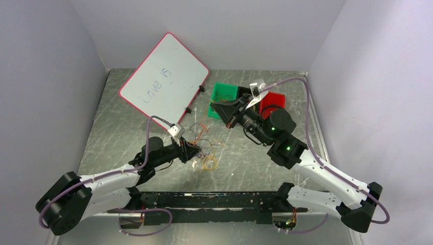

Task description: Untangle the cables

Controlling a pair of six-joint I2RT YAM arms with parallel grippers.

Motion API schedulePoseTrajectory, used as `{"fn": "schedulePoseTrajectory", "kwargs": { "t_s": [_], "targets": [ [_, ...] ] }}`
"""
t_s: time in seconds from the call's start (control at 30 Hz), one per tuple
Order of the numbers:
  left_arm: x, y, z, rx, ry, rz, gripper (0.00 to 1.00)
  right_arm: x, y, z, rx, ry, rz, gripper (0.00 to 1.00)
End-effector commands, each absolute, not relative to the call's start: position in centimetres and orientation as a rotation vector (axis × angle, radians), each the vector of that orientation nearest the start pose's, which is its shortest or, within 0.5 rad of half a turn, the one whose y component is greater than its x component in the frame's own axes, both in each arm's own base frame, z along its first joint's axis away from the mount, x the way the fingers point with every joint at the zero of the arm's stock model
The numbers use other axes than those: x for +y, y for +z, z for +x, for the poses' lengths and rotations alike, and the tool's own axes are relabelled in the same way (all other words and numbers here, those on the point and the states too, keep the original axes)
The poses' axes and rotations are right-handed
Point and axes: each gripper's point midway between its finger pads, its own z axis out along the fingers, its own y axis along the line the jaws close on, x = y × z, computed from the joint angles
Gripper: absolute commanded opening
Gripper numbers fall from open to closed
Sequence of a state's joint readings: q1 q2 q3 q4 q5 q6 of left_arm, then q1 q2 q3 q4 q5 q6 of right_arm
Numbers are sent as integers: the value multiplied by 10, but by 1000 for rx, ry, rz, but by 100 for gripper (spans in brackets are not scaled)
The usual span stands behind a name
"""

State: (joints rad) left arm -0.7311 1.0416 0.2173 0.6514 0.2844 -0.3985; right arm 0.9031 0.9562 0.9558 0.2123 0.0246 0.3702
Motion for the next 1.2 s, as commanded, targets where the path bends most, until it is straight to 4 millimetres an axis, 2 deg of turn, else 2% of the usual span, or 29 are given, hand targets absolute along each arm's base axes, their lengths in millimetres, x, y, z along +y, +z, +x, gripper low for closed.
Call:
{"fn": "schedulePoseTrajectory", "kwargs": {
  "t_s": [0.0,0.1,0.23,0.43,0.77,0.97,1.17],
  "targets": [
    [-258,99,191,1855,-1039,521,18,257,479,209,1183,993,-280,0],
    [-256,93,189,1873,-1033,519,19,244,488,208,1153,948,-267,0],
    [-252,86,185,1893,-1024,517,25,228,496,207,1137,886,-249,0],
    [-247,80,183,1915,-1006,511,25,207,507,207,1108,807,-215,0],
    [-244,69,183,1954,-987,504,17,171,525,206,1077,669,-169,0],
    [-243,66,183,1970,-976,491,14,131,536,205,1056,519,-95,0],
    [-239,64,184,1981,-959,481,21,88,555,195,1009,392,-24,0]
  ]
}}
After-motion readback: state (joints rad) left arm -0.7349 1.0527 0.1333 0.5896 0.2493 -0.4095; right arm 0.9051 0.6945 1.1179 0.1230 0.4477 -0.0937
